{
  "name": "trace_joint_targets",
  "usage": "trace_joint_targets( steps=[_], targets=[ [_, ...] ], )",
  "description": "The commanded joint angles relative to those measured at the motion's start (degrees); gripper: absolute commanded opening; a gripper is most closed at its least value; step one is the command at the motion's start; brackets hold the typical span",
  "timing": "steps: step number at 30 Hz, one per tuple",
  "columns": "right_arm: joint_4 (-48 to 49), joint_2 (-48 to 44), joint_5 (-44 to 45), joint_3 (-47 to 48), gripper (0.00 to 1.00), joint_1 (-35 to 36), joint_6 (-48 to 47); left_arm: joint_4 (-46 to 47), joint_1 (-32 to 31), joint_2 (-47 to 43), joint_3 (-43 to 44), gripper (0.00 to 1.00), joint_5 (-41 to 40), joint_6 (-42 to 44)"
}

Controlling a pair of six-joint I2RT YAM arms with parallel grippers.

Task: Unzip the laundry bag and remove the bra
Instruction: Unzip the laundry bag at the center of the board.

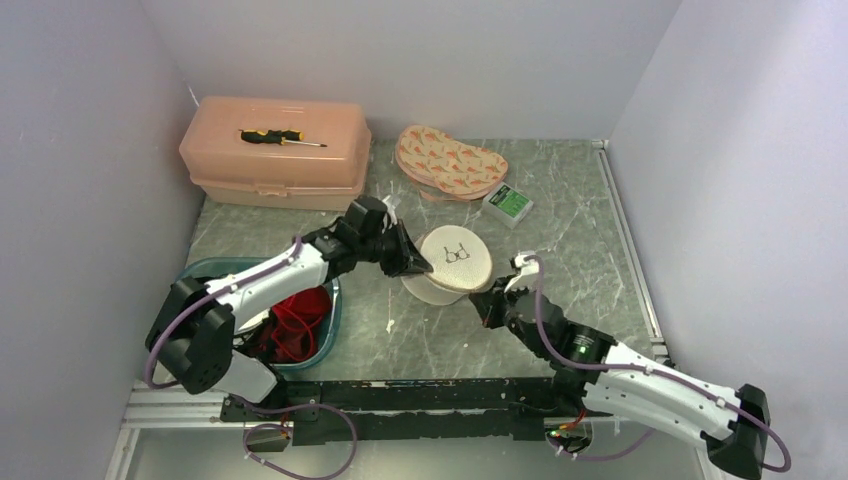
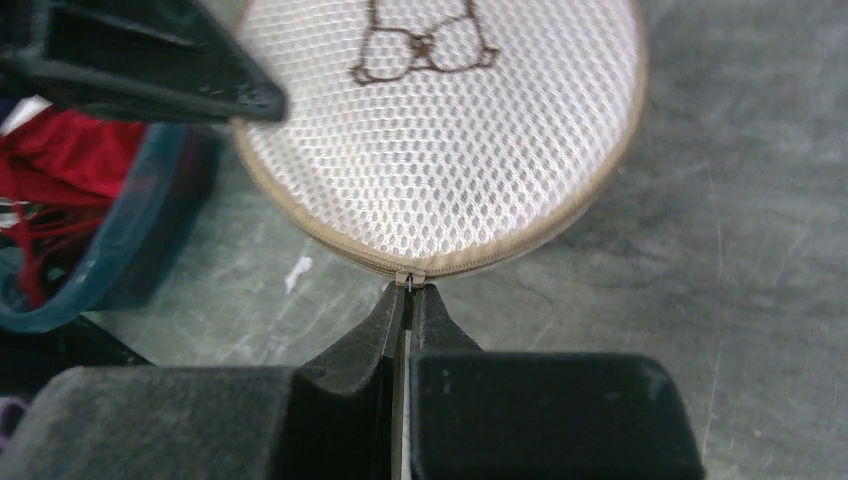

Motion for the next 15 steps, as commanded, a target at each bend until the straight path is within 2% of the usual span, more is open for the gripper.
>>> trace_joint_targets(
  steps=[1, 3, 8, 11, 13, 15],
  targets=[
    [5.85, -6.15, -7.65, 1.14, 0.00, -0.15, -11.05, -3.49, 3.30, 2.74, 9.09, 0.03, 11.14, 13.44],
    [4.31, -5.22, -12.06, 4.90, 0.00, -0.12, -14.44, -3.21, 3.86, 4.12, 12.52, 0.03, 15.18, 16.60],
    [3.55, 0.96, -20.00, 9.70, 0.00, 0.44, -16.84, -5.80, 4.13, 10.95, 21.42, 0.15, 25.67, 23.66],
    [6.22, 3.28, -20.52, 7.95, 0.00, 0.65, -15.57, -1.55, 4.29, 14.07, 18.93, 0.19, 28.43, 22.85],
    [8.14, 4.74, -20.19, 6.41, 0.00, 0.68, -14.39, 4.04, 4.82, 14.93, 14.77, 0.27, 29.19, 20.93],
    [9.59, 6.33, -20.08, 4.67, 0.00, 0.61, -13.47, 8.98, 5.93, 15.29, 10.35, 0.46, 28.76, 18.24]
  ],
)
